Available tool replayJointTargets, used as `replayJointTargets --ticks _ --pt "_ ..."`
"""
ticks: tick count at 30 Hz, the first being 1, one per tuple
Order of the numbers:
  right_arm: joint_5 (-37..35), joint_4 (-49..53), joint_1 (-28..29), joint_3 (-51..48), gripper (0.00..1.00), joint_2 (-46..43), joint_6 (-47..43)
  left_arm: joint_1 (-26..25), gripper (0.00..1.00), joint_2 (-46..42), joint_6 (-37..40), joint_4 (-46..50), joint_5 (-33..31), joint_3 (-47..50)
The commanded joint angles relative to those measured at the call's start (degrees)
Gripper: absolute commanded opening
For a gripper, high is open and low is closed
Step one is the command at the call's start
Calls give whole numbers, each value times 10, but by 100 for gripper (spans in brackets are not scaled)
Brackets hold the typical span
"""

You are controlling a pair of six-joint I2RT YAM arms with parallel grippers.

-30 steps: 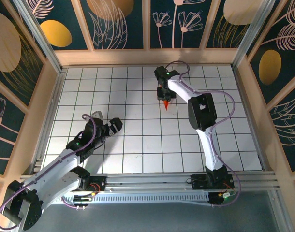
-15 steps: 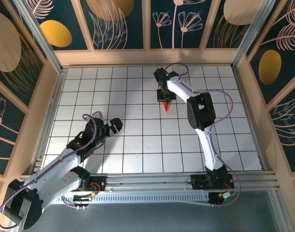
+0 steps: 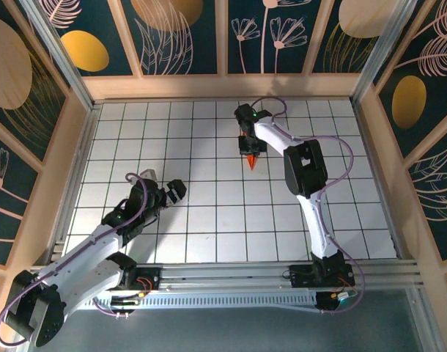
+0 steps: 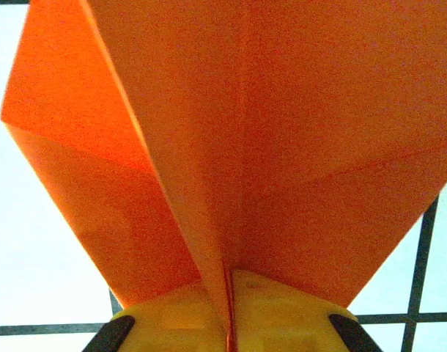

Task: Fold a paper plane with a square sheet of paper (fold left side to right side)
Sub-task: Place the paper plane at the top-center of the table.

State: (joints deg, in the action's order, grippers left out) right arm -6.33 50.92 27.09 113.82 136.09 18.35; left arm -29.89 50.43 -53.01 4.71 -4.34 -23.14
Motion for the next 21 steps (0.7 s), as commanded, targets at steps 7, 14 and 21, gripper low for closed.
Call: replayJointTargets --ticks 7,14,21 --pt "2 -14 -3 -34 25 -12 -2 4 96 3 -6 -1 6 5" --pt "2 -32 -2 -56 36 -32 -6 4 96 7 -2 0 2 3" --pt "9 -47 0 -72 41 -60 -6 4 97 14 6 2 -3 -10"
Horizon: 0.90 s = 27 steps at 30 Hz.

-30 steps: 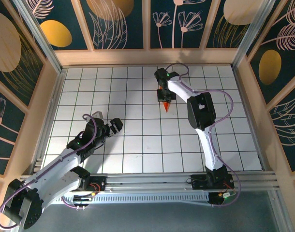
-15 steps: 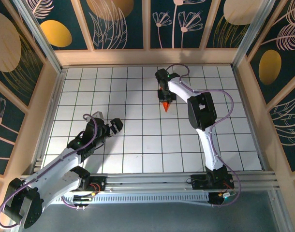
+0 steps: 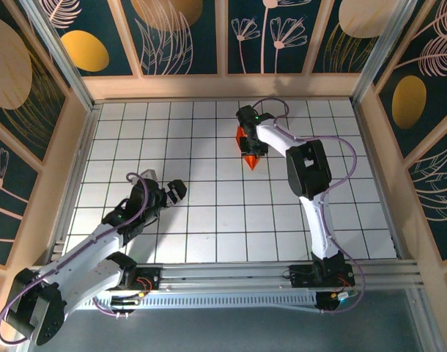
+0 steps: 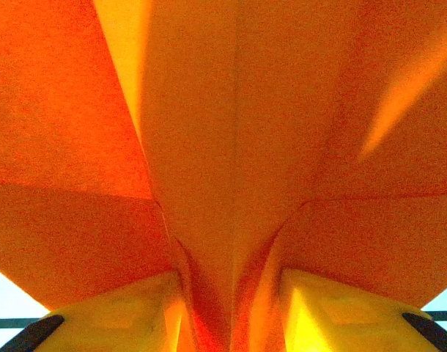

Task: Fold a paper plane with a square sheet of paper (fold left side to right side)
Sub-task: Place the paper plane at the top-center of the table.

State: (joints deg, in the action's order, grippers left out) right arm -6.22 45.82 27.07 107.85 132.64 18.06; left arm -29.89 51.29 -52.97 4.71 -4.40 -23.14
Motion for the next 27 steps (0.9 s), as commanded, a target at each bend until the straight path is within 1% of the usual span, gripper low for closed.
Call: replayJointTargets --ticks 1,12,17,21,24,27 --pt "10 4 0 -12 41 -28 -3 4 97 7 7 2 -3 -12" --pt "5 15 7 -13 41 -50 -6 4 97 39 24 -3 -5 -45" --pt "4 9 10 -29 41 -68 -8 4 97 42 26 -7 -7 -54" --pt "1 10 16 -39 46 -88 -11 4 98 40 28 -9 -13 -59" --pt "-7 12 22 -50 50 -118 -17 4 99 41 36 -6 -29 -70" --pt "-43 2 22 -87 58 -175 -28 6 99 43 61 16 -68 -96"
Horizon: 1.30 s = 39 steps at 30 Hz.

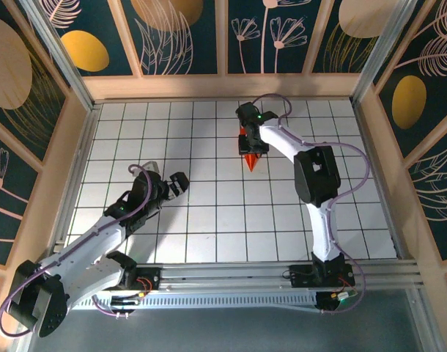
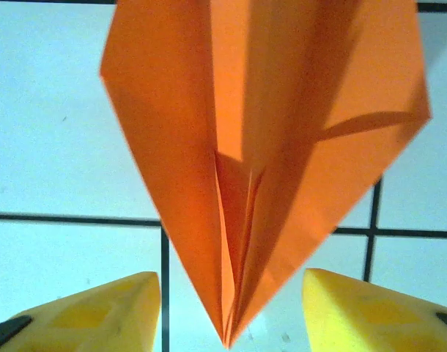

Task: Fold a paper plane with a square sheet of paper (fold left side to right side)
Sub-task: Place the paper plane at the top-center of the table, then reset both arms

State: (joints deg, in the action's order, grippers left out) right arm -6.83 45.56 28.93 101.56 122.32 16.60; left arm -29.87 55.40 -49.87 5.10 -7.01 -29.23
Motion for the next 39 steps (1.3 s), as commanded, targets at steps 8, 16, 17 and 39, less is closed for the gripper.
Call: replayJointTargets --ticks 8,16,17,39 --pt "-54 -151 -66 -254 70 -311 -46 74 99 -4 113 -33 -142 -57" --pt "-52 -358 -185 -480 89 -503 -39 121 99 31 286 -198 -286 -36" --pt "-50 -389 -208 -514 92 -524 -34 128 99 34 309 -238 -304 -22" --pt "-56 -1095 -305 -900 99 -452 -145 219 99 255 476 -720 -215 145"
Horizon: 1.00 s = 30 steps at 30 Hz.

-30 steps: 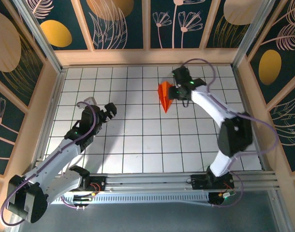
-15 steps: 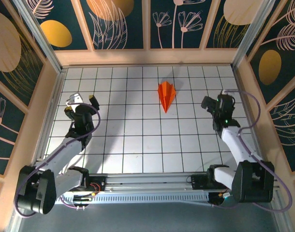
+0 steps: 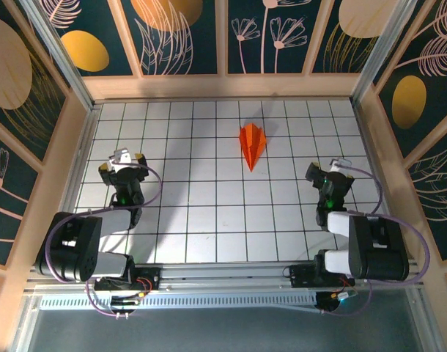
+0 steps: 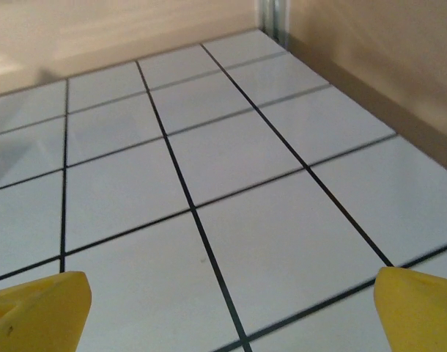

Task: Fold a paper plane with a square sheet of paper (fold left side to right side)
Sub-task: Reset both arms

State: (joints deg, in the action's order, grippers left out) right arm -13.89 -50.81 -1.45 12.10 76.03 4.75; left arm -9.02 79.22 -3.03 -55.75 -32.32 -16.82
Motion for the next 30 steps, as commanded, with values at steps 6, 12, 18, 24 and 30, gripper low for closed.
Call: replayJointTargets --ticks 6,12,18,24,30 --pt "84 -289 0 -47 96 65 -23 29 99 51 -3 -166 83 35" --pt "97 -339 14 -40 97 135 -44 47 99 57 -11 -188 128 48" --pt "120 -262 -2 -1 99 136 -31 49 99 85 -11 -228 128 53" --pt "119 -261 -2 1 99 136 -32 58 99 81 -19 -200 142 44" --pt "117 -261 -1 0 99 136 -32 58 99 81 -18 -202 142 46"
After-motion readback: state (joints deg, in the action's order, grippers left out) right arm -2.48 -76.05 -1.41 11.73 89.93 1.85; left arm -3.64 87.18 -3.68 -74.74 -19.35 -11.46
